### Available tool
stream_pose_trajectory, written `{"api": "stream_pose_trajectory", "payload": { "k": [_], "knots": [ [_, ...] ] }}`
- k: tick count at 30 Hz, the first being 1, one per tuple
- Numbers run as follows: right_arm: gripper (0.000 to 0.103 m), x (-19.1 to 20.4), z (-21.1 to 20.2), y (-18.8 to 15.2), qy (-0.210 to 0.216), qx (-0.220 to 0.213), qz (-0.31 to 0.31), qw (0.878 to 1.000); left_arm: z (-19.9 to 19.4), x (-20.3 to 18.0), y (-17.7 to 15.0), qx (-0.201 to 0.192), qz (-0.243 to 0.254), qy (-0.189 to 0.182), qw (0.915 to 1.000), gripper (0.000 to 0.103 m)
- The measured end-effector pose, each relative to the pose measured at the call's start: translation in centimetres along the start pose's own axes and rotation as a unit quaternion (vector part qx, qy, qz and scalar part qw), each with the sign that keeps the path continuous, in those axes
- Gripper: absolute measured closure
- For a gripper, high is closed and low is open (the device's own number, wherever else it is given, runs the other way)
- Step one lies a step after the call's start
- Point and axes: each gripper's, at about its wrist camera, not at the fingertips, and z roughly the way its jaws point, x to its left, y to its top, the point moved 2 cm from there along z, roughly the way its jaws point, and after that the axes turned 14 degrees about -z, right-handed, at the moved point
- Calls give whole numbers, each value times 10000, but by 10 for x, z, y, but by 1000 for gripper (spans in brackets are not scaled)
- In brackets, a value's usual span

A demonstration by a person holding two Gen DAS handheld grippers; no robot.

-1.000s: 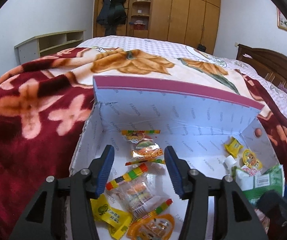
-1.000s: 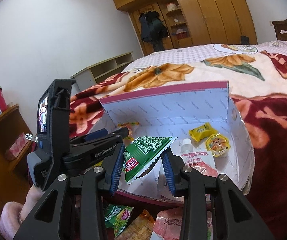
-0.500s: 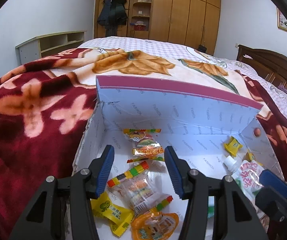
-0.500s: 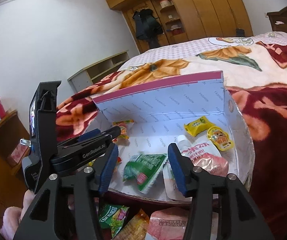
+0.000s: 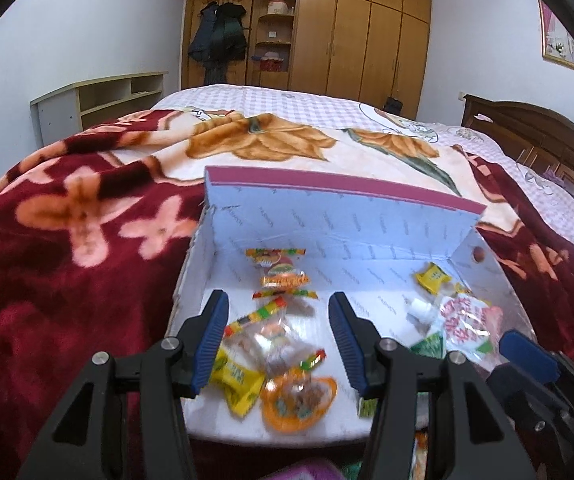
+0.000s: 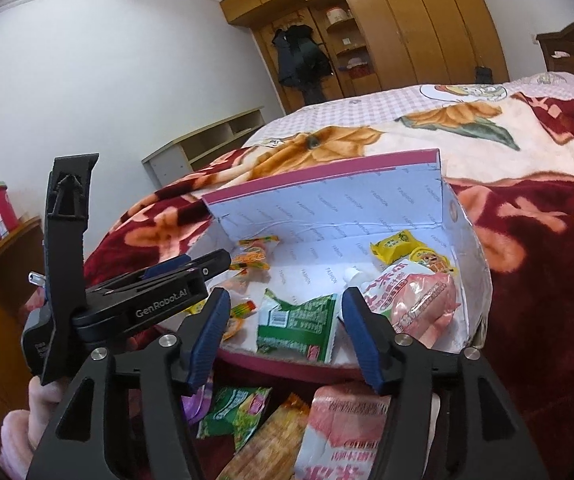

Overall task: Organize snacks
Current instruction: 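Grasp the purple tin with the left tool while the right tool grasps the pink drink pouch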

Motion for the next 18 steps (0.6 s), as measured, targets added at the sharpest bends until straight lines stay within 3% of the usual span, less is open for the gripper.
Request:
{"api": "stream_pose_trajectory", "payload": {
  "k": [18],
  "knots": [
    [43, 12, -43, -19, -172, -10, 41, 9998, -54, 21, -38, 147, -297, -65, 9994, 48]
  ]
}}
